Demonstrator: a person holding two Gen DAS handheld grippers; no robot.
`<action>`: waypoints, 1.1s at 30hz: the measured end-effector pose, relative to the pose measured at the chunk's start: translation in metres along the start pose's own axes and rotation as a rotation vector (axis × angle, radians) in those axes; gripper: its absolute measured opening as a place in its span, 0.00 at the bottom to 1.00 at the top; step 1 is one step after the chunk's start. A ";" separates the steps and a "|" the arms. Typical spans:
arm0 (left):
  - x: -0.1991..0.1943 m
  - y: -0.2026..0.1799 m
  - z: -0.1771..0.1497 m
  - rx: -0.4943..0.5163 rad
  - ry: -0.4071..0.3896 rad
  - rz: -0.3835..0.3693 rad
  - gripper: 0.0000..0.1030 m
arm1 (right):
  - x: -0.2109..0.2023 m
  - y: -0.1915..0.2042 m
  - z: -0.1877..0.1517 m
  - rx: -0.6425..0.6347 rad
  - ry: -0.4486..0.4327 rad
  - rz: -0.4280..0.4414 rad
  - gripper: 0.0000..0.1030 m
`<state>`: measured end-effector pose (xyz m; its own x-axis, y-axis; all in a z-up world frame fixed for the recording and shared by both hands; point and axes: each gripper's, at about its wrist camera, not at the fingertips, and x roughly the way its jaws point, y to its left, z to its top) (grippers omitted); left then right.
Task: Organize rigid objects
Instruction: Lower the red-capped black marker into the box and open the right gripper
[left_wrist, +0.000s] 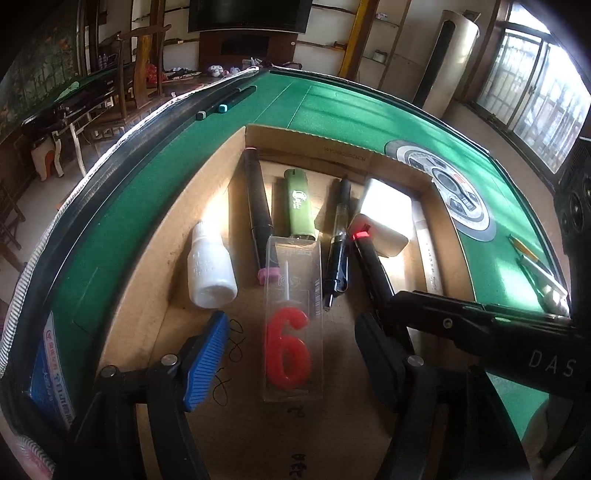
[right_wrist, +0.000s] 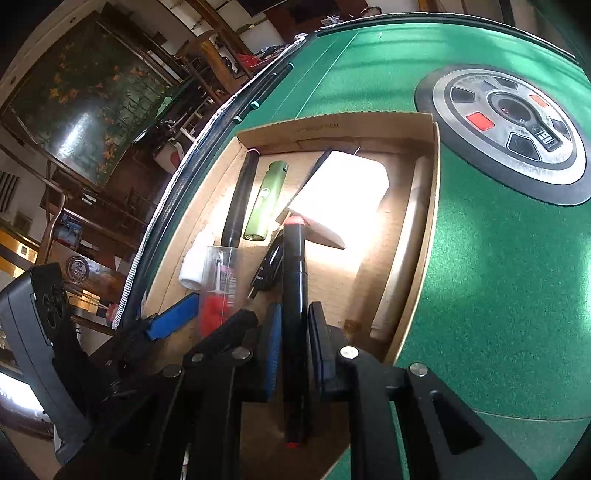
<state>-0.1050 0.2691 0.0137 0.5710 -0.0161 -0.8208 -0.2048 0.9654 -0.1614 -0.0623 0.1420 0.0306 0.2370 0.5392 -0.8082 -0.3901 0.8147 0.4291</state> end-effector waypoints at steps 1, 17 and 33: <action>0.000 -0.001 -0.001 0.007 0.000 -0.004 0.72 | 0.000 0.000 -0.001 0.001 -0.004 0.001 0.15; -0.097 0.088 -0.040 -0.308 -0.265 -0.316 0.77 | 0.004 0.048 0.035 -0.160 -0.076 0.115 0.38; -0.121 0.076 -0.064 -0.207 -0.304 -0.240 0.79 | -0.058 0.000 0.010 -0.189 -0.160 0.033 0.49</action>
<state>-0.2406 0.3279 0.0654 0.8235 -0.1261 -0.5531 -0.1754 0.8706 -0.4597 -0.0668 0.1127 0.0811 0.3532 0.6041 -0.7143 -0.5560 0.7496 0.3591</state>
